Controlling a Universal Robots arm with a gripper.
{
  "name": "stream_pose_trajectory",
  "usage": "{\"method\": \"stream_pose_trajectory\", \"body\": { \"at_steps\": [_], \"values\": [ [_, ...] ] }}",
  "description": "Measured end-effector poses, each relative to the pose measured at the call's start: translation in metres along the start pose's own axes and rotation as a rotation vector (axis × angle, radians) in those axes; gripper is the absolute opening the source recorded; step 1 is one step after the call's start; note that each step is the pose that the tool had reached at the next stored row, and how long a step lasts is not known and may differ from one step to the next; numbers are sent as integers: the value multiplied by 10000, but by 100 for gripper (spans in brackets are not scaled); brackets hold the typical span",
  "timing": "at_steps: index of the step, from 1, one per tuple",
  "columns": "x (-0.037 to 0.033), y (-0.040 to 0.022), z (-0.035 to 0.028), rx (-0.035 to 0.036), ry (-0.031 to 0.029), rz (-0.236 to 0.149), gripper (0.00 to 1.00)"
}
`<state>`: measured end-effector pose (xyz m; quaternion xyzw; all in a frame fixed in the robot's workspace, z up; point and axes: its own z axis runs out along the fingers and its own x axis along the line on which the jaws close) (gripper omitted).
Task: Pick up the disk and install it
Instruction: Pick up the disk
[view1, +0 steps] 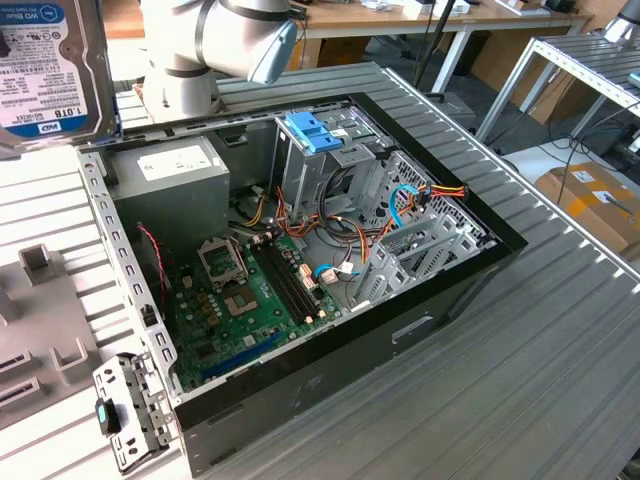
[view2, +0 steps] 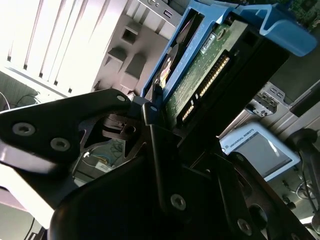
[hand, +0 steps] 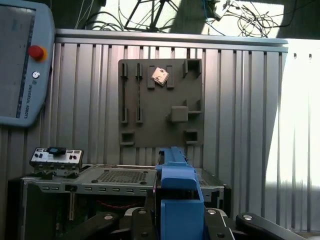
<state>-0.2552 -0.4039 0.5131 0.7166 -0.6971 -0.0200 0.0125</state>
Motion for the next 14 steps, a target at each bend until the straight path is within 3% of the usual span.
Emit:
{"method": "stream_pose_trajectory", "body": {
  "at_steps": [14],
  "values": [
    [243, -5, 52, 0, -1, 0, 36]
  ]
}}
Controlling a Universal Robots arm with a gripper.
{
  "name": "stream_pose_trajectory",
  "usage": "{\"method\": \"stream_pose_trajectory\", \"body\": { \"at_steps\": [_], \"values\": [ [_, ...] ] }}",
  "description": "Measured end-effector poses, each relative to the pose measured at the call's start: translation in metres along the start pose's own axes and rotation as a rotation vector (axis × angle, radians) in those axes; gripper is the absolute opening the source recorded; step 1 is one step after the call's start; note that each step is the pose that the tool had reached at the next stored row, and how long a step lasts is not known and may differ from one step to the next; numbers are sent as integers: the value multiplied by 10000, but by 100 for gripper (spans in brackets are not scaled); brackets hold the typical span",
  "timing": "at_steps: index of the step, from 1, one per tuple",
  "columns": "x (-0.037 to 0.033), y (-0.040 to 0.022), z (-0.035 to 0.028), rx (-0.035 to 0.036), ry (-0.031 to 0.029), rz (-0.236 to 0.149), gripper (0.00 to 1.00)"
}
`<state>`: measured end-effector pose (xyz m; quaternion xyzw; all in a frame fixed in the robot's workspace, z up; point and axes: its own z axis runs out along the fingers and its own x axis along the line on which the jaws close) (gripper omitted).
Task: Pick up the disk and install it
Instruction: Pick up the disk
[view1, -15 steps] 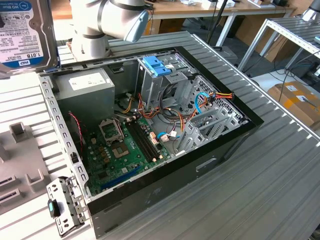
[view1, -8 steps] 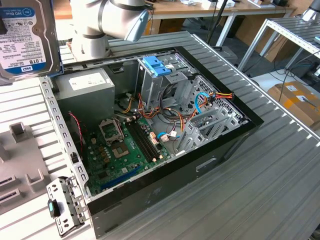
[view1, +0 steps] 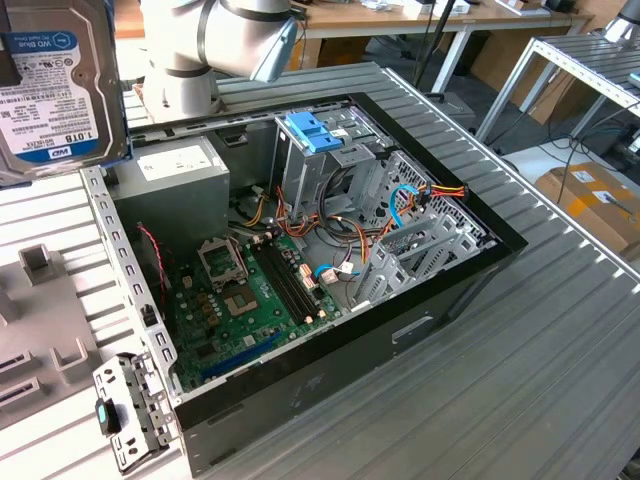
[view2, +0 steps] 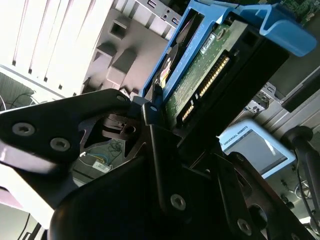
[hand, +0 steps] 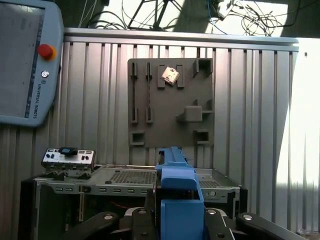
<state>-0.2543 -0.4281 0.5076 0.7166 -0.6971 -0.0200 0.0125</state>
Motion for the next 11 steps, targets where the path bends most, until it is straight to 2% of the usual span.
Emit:
{"method": "stream_pose_trajectory", "body": {
  "at_steps": [11],
  "values": [
    [157, -5, 34, 0, 0, 0, 36]
  ]
}}
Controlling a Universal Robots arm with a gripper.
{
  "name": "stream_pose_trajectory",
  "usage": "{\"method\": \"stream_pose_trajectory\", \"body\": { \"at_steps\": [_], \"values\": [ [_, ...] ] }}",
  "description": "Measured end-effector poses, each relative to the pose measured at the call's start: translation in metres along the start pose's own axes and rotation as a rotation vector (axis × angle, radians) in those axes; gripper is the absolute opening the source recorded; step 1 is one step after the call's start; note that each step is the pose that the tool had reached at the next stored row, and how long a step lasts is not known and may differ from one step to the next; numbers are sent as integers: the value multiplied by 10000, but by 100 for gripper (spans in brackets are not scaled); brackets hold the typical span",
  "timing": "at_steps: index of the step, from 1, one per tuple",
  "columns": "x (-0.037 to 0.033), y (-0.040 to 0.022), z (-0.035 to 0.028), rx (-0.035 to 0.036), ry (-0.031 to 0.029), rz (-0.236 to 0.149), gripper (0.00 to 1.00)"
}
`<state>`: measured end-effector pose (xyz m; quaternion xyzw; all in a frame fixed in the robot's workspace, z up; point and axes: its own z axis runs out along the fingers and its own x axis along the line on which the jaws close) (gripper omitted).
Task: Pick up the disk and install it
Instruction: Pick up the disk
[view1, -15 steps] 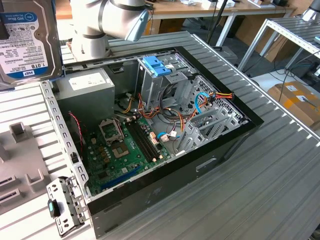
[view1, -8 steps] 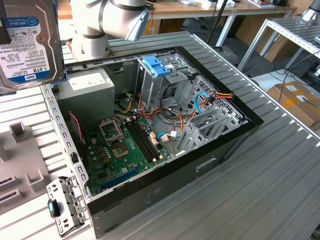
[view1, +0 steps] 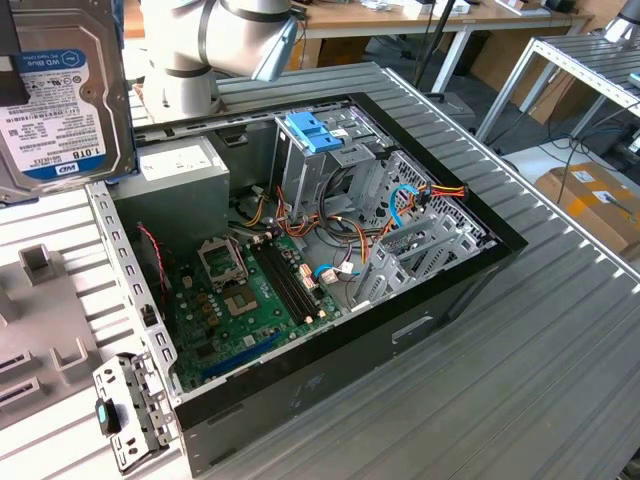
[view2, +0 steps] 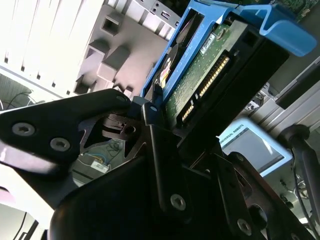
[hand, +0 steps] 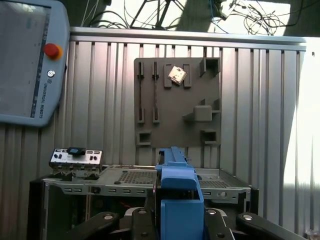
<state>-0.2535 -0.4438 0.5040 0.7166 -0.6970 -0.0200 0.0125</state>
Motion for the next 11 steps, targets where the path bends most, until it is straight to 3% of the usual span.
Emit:
{"method": "stream_pose_trajectory", "body": {
  "at_steps": [11],
  "values": [
    [128, -6, 31, 1, -1, 0, 36]
  ]
}}
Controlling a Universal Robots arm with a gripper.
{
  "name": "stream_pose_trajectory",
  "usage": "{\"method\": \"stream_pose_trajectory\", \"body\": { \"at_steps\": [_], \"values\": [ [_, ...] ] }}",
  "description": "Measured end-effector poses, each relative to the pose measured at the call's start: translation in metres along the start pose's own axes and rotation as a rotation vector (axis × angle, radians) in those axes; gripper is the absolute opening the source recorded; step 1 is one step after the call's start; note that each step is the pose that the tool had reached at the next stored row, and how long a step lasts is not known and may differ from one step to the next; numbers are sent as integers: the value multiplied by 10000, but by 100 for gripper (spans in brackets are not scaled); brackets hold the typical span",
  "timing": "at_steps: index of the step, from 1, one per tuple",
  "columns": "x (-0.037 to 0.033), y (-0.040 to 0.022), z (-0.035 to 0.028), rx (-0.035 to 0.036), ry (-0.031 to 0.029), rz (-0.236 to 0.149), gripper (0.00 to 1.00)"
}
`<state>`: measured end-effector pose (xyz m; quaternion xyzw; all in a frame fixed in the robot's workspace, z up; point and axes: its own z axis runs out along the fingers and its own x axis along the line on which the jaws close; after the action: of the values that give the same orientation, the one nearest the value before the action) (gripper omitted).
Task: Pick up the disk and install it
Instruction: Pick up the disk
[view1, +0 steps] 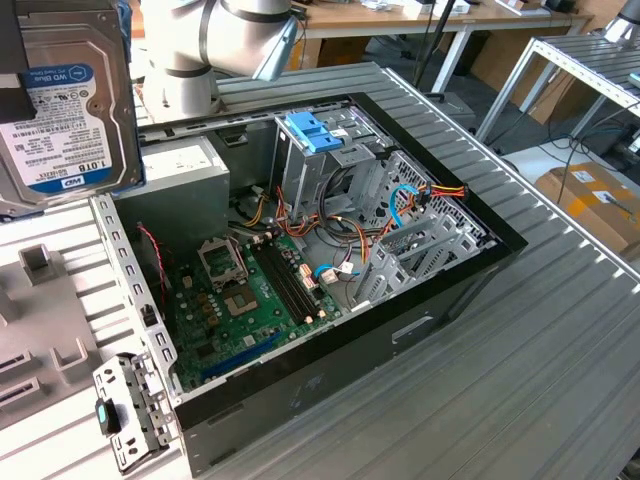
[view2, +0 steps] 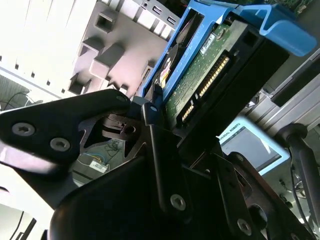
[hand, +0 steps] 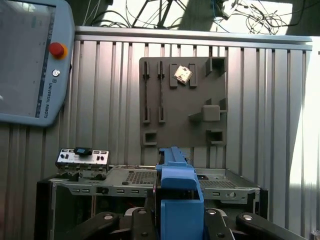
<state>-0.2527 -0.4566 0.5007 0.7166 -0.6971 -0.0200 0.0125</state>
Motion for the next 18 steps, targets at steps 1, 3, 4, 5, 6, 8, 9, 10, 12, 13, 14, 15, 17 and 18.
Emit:
{"method": "stream_pose_trajectory", "body": {
  "at_steps": [1, 3, 4, 5, 6, 8, 9, 10, 12, 13, 14, 15, 17, 18],
  "values": [
    [9, 0, 2, 0, 0, 0, 36],
    [33, -2, 7, 0, 0, 0, 36],
    [49, -2, 11, 0, 0, 0, 36],
    [67, -3, 15, -1, 1, 0, 36],
    [76, -4, 17, -1, 1, 0, 36],
    [100, -6, 24, 0, 1, 0, 36],
    [123, -7, 30, 0, 0, 0, 36],
    [133, -8, 32, 0, 0, 0, 36],
    [164, -9, 40, 0, 0, 0, 36],
    [180, -10, 44, 0, 0, 0, 36],
    [196, -12, 48, 0, 0, 0, 36],
    [206, -12, 51, 0, 0, 0, 36],
    [224, -14, 55, -1, 1, 0, 36],
    [233, -14, 58, -1, 1, 0, 36]
  ]
}}
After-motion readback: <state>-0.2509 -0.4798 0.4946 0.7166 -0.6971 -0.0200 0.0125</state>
